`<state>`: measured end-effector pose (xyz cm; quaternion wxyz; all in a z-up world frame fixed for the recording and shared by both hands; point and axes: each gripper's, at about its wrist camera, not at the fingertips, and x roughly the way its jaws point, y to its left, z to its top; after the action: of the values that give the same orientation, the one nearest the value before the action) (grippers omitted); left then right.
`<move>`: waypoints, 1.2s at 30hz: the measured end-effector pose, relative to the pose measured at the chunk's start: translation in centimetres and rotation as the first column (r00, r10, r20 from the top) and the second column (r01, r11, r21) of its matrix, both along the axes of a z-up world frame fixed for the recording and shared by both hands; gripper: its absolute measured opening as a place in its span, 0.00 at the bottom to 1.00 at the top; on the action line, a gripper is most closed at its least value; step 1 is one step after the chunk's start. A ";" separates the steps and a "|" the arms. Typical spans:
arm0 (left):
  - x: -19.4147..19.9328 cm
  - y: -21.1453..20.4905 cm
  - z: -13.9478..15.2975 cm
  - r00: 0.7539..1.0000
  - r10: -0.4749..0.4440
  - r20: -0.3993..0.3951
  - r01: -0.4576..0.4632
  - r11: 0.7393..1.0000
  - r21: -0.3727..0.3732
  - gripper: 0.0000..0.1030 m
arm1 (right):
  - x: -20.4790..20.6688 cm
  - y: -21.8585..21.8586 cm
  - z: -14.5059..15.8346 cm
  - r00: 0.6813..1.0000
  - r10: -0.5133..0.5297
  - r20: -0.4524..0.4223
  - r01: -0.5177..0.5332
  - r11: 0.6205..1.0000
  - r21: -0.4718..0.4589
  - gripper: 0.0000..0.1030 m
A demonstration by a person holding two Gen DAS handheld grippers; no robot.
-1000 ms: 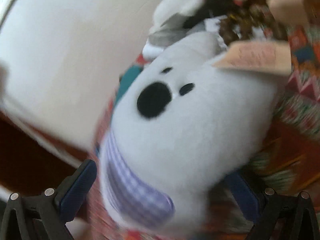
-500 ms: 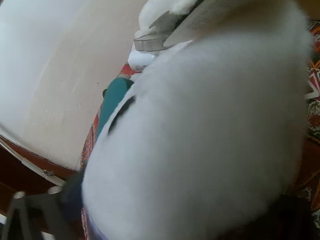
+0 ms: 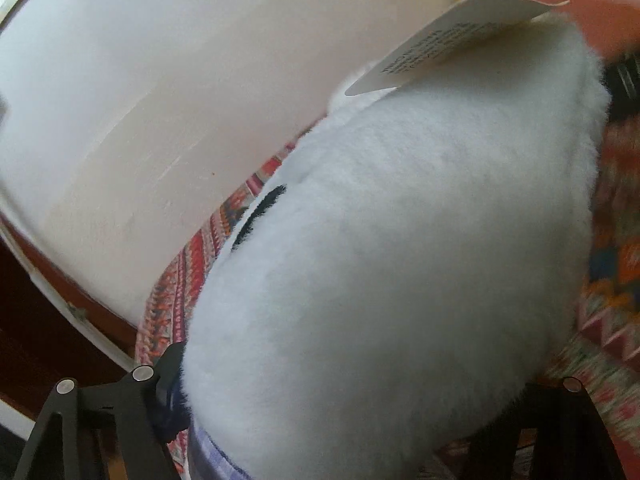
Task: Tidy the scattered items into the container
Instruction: 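Grasp the white plush dog with the left tool while the right tool grasps the pink perfume box, then carry plush dog and perfume box over the pink box and open both tools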
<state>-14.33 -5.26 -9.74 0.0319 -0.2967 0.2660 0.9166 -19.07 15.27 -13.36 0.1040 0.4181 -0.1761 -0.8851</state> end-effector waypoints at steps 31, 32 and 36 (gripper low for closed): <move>0.7 20.4 19.0 0.929 -0.345 -0.136 0.364 0.778 0.511 0.77 | 16.7 16.1 24.9 0.660 -0.261 -0.704 0.454 0.886 0.096 0.53; -0.2 22.3 19.1 0.921 -0.370 -0.124 0.378 0.766 0.520 0.77 | 15.7 18.1 25.1 0.669 -0.294 -0.682 0.483 0.870 0.098 0.53; -4.0 27.2 18.3 0.911 -0.405 -0.074 0.376 0.744 0.552 0.77 | 11.1 24.9 25.0 0.720 -0.385 -0.577 0.527 0.845 0.093 0.53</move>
<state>-18.35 21.96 8.57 0.3143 -0.2352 0.0436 0.9187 -7.99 40.15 11.63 -0.1279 0.1055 -0.1246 -0.9783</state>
